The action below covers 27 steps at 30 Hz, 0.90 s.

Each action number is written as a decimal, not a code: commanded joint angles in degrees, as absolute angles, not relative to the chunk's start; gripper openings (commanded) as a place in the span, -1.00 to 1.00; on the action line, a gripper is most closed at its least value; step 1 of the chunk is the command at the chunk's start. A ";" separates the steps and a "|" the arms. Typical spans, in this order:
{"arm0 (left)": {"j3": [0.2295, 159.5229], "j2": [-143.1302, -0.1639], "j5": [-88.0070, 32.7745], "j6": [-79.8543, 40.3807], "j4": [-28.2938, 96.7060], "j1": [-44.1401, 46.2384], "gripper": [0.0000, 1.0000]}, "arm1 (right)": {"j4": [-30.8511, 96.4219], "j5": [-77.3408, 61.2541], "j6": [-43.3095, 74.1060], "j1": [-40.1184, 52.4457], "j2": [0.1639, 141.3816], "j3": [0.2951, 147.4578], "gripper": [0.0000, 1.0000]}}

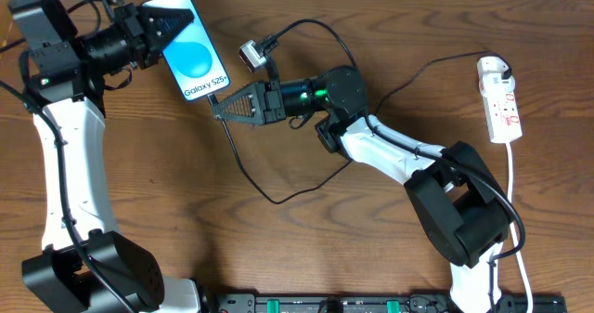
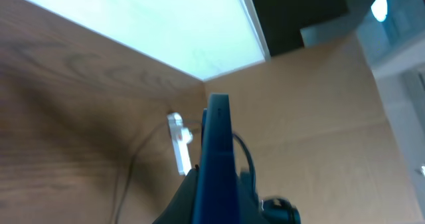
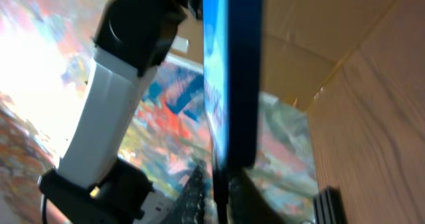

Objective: Plug charger to phone and switch on socket
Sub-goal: 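Push the plug up into the port, open right gripper, withdraw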

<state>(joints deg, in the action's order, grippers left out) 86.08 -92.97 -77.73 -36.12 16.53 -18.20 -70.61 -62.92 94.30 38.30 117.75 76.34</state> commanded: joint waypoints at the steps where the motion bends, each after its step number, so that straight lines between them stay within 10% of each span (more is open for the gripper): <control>1: 86.35 -92.09 -82.50 -35.09 16.71 -17.65 -0.86 | -70.89 -57.25 93.47 37.80 117.71 76.86 -0.41; 8: 86.35 -92.09 -82.54 -34.44 16.71 -19.00 -0.85 | -70.91 -59.07 92.92 36.99 117.71 76.86 0.20; 18: 86.35 -92.09 -87.81 -34.50 16.73 -22.81 -0.85 | -65.32 -61.47 88.86 32.10 117.71 76.86 0.30; 27: 86.35 -92.09 -88.07 -34.50 16.73 -22.85 -0.85 | -22.92 -59.42 67.31 31.33 117.71 76.86 0.20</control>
